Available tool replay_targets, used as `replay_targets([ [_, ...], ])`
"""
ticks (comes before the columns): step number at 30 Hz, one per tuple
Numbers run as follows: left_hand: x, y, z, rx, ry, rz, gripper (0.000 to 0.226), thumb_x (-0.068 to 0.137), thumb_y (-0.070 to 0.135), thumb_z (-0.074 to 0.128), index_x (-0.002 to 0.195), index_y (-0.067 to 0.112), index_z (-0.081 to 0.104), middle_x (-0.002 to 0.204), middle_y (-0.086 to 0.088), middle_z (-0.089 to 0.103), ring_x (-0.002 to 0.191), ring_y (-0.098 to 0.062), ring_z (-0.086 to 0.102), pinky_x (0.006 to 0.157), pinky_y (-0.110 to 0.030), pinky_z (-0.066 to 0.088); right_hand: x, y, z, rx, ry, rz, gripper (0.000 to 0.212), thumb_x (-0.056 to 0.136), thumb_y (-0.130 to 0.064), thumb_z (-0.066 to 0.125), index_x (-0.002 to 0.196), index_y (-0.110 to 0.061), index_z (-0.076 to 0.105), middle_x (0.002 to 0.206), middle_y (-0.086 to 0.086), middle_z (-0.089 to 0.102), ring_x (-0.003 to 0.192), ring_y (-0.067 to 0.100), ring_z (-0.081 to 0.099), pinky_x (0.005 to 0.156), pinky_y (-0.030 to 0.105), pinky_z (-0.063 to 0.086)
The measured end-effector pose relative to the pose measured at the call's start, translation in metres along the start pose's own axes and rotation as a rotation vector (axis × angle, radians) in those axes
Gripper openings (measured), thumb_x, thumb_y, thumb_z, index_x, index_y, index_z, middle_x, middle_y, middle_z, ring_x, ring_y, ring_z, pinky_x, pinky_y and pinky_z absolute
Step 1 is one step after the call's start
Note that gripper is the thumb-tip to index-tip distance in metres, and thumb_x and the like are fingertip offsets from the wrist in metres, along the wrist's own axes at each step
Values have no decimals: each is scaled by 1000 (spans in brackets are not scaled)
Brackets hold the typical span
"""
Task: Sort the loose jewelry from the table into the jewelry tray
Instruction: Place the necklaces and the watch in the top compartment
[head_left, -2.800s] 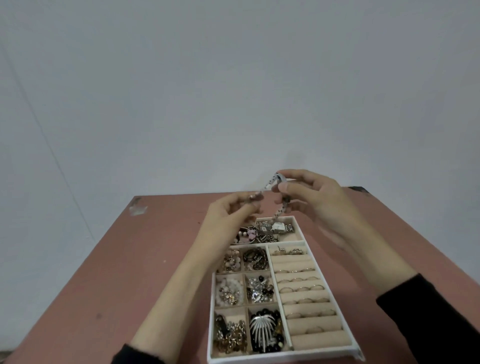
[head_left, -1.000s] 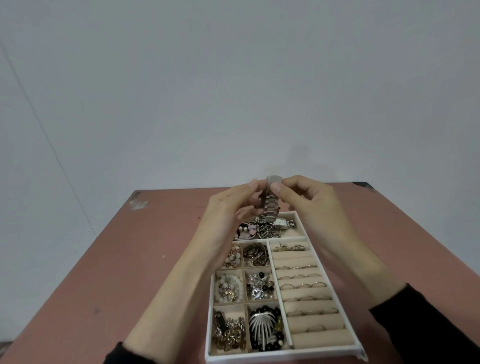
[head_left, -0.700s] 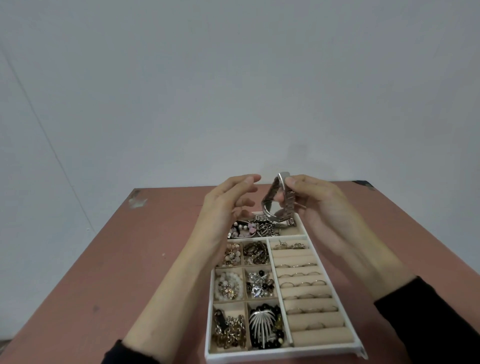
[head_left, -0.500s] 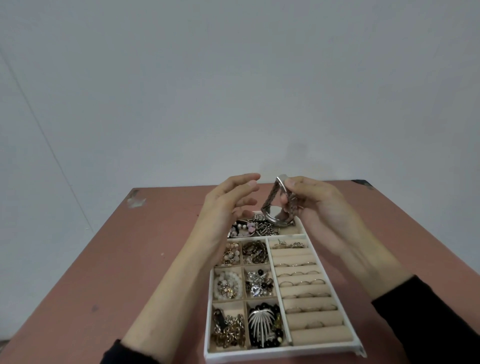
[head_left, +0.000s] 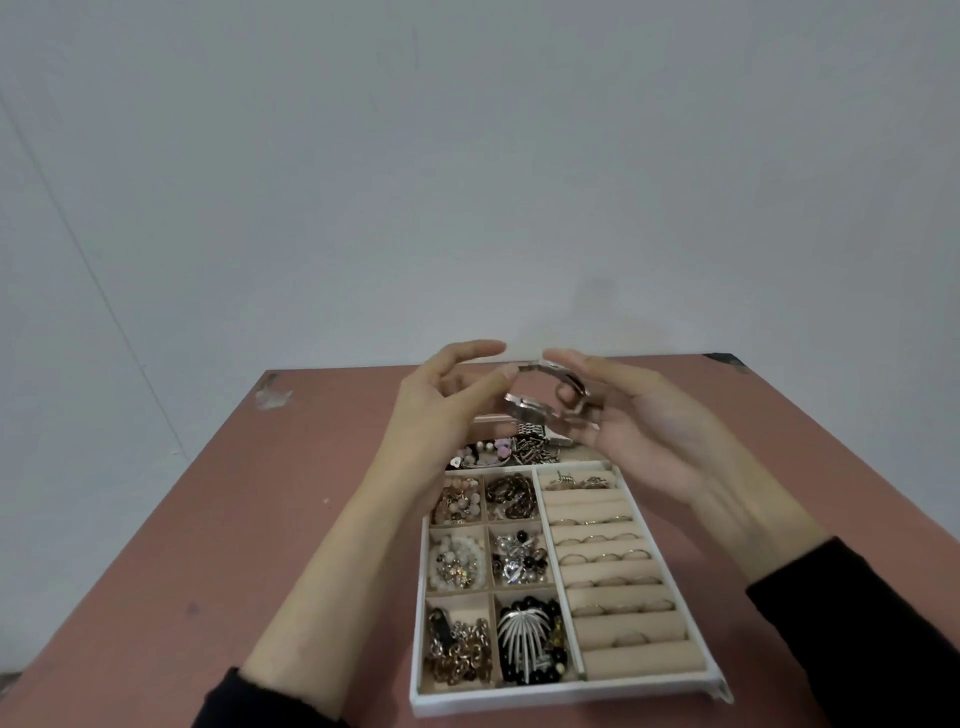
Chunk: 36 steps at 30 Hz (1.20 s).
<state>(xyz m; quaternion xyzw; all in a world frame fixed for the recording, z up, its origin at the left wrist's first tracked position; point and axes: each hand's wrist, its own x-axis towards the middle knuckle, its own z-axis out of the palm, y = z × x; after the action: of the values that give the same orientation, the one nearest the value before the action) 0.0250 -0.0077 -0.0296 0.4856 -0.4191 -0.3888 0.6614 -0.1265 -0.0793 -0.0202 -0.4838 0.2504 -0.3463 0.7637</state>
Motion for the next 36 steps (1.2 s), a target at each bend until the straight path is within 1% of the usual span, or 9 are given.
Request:
replay_targets([
  [4,4,0,-4,-144,66,-149,23,81,13,66,103,8,66,90,-6,72,70,-12,69,57,-16,54,-1,1,1,-141,-75,-3,53,64,-2,68,115,-10,58,88,4,72,74,14,63,71,26,49],
  [8,5,-2,-6,-144,-31,-193,38,67,16,71,100,-1,67,94,-9,73,80,-14,70,71,-15,56,3,2,-4,-274,83,-138,25,79,3,64,103,0,63,80,9,67,63,12,57,56,17,48],
  [11,3,-6,-3,118,0,-126,31,74,26,71,95,4,70,88,-9,74,76,-14,71,71,-15,56,4,3,-10,-443,153,-180,12,84,-6,64,93,1,66,73,12,65,57,14,54,50,17,47],
  [14,0,-10,1,467,87,15,31,81,36,66,76,6,70,65,-7,70,53,-9,65,53,-15,53,2,6,-14,-591,175,-147,20,86,-18,64,92,1,68,67,12,64,50,12,52,45,15,43],
  [18,2,-18,0,991,91,140,43,83,53,55,68,14,67,55,4,58,49,-7,50,46,-11,36,0,8,-19,-1016,245,-200,25,85,-35,64,80,-12,71,74,-3,67,62,1,55,57,14,41],
  [22,6,-30,-1,1270,100,195,46,84,58,50,79,18,71,88,1,50,98,-20,40,84,-32,38,6,8,-25,-1409,200,-191,30,90,-35,58,77,-11,71,75,-3,57,75,12,52,61,23,37],
  [25,7,-32,2,1348,98,194,47,87,55,47,86,15,71,95,-2,47,104,-24,35,91,-36,36,13,12,-31,-1497,206,-211,32,92,-33,54,69,-14,66,85,1,49,94,20,45,77,31,36],
  [32,10,-36,7,1383,126,186,40,89,51,47,96,20,71,106,-5,54,107,-25,36,92,-34,34,16,17,-34,-1624,206,-196,38,94,-34,48,70,-9,63,94,3,44,99,20,36,85,32,33],
  [36,11,-39,7,1393,136,175,36,85,54,52,94,23,69,104,-5,54,108,-26,38,91,-34,34,18,18,-38,-1692,191,-199,30,94,-34,50,88,-13,71,87,-3,37,100,20,35,91,37,37],
])
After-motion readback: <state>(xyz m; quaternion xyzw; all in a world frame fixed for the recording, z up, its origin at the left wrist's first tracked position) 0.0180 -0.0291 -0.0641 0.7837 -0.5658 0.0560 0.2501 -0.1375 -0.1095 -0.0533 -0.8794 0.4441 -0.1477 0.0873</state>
